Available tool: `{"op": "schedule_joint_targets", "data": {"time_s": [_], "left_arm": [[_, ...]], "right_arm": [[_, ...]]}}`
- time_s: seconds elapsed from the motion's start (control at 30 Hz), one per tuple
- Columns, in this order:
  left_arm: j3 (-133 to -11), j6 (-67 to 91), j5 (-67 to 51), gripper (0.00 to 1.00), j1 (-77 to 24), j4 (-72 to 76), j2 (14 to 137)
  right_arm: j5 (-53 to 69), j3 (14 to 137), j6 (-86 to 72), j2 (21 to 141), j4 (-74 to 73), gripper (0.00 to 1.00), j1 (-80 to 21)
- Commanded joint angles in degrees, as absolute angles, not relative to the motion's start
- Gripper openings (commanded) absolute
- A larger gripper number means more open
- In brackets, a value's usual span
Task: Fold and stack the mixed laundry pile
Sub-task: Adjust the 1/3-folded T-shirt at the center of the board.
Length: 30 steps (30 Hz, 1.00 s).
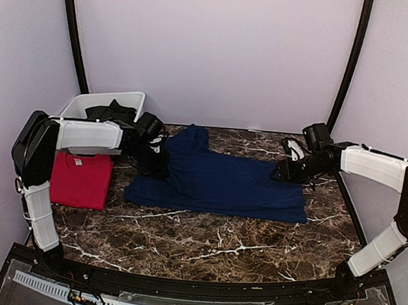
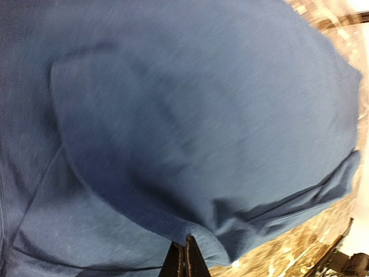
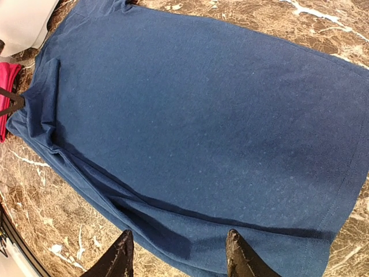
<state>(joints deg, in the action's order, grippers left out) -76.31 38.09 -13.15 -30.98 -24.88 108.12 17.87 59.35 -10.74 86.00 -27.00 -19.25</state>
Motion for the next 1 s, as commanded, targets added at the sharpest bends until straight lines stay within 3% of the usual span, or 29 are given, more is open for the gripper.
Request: {"op": "schedule_joint_targets", "data": {"time_s": [0.0, 0.67, 0.97], "left_arm": [[-81.2, 36.3, -14.7, 0.0, -31.1, -22.8, 108.7], [-103.3, 30.7, -18.7, 0.0, -31.4, -22.3, 126.5], [-102.9, 21.6, -15.6, 0.43, -31.0, -27.8, 121.6]], "right_arm": [[17.0, 60.5, -9.9, 86.1, -25.9, 0.52, -18.5], [25.3, 64.8, -12.8, 94.6, -19.2, 0.51, -18.5], [28.5, 79.0, -14.2, 107.4, -18.2, 0.51, -22.5]]}}
